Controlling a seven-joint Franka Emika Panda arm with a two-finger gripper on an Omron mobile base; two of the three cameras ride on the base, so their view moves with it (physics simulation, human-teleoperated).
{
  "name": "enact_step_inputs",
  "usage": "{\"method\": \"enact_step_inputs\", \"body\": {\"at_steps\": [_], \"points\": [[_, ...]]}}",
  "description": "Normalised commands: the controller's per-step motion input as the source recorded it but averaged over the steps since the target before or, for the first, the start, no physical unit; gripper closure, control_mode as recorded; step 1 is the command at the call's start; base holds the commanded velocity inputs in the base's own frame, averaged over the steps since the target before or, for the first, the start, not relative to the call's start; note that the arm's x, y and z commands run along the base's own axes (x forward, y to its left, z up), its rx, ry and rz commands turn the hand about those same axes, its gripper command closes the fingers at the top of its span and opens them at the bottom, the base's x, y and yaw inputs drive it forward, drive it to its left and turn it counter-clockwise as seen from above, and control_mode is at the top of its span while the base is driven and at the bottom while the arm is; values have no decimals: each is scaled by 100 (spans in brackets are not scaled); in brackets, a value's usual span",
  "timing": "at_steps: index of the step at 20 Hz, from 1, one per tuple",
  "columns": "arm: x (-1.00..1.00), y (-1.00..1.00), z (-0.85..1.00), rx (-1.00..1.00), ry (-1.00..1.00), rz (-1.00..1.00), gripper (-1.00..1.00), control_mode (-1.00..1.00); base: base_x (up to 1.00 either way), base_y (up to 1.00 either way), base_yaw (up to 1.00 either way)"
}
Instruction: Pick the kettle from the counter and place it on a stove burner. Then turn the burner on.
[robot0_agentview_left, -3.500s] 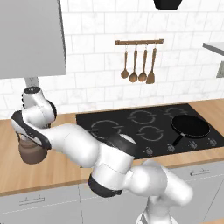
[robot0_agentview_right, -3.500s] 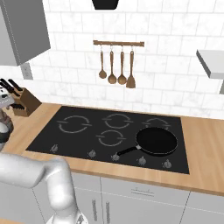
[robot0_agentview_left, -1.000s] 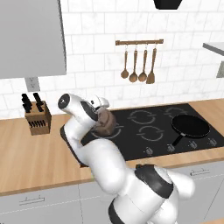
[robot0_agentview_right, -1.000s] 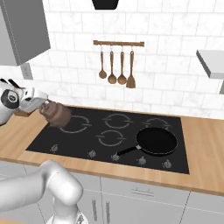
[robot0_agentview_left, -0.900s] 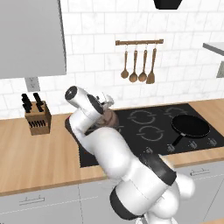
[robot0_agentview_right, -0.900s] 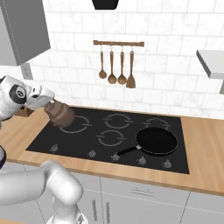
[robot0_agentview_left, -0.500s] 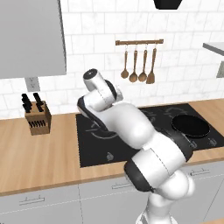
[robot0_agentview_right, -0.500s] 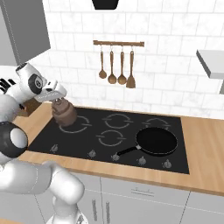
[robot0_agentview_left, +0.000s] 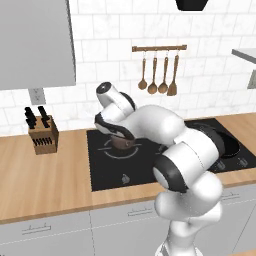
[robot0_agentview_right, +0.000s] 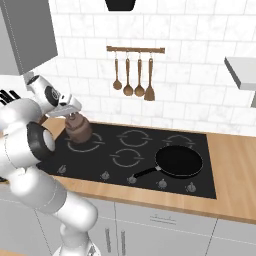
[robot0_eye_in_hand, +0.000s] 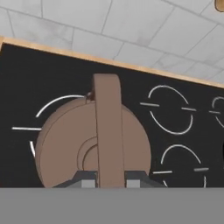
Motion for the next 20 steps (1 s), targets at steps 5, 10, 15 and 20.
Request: {"method": "enact_step_inputs", "body": {"at_steps": [5,10,15,20], "points": [[12,0,-7,1,10,0,100,-100,0,0,0],[15,0,-25,8,3,0,100,-100,0,0,0],[1,0,-40,11,0,0,100,-100,0,0,0],[1,0,-24,3,-2,0,100,-100,0,0,0]]}}
